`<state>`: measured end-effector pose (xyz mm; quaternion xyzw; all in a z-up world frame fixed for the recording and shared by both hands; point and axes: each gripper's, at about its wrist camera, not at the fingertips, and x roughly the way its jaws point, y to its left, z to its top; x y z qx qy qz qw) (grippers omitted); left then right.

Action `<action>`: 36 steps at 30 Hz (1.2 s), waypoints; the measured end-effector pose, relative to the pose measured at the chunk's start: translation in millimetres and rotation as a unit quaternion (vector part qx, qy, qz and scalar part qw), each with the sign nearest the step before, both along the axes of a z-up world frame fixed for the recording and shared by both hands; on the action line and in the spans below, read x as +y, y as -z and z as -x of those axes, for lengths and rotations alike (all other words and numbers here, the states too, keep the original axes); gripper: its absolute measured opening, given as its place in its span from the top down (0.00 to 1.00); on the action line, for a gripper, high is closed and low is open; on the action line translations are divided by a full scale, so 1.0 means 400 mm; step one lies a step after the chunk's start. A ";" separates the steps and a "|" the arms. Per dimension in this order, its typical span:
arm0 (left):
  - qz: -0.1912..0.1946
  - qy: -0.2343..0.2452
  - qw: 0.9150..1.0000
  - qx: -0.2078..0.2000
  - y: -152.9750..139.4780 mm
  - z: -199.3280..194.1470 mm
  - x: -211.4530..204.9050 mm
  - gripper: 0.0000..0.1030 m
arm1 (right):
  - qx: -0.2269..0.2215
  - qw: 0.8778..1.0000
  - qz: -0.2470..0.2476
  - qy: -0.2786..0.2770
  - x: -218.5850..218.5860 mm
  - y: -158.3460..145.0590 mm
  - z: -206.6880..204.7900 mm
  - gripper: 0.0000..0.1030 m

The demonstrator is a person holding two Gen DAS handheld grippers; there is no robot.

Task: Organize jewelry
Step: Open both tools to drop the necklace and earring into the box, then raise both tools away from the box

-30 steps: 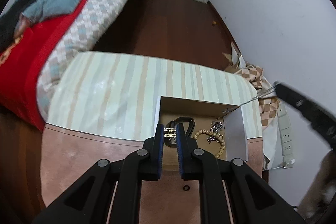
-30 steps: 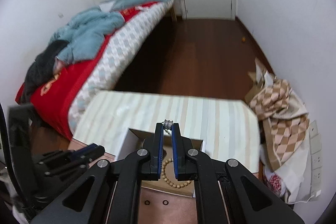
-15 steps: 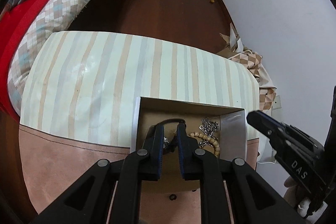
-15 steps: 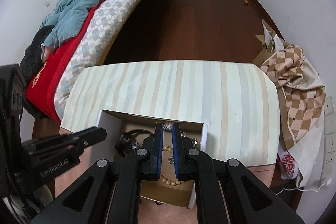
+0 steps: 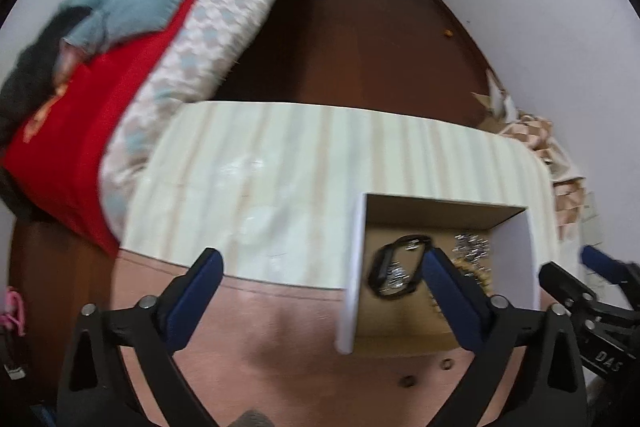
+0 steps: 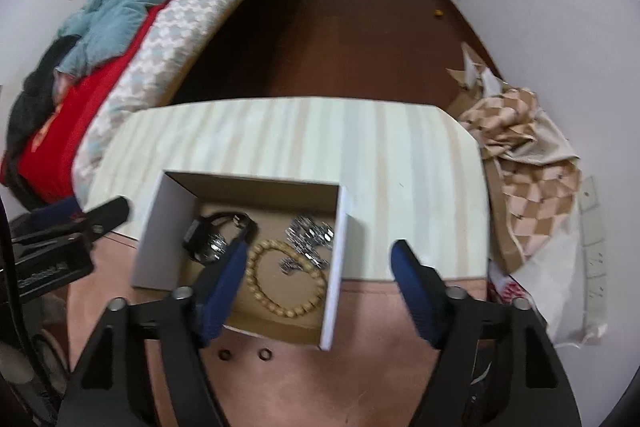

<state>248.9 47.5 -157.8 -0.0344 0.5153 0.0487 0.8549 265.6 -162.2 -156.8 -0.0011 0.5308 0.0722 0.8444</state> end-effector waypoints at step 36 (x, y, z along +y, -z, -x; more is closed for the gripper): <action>-0.026 0.003 0.990 -0.140 -0.250 0.323 -0.070 0.00 | -0.146 0.986 0.044 0.066 -0.036 -0.281 0.377 0.03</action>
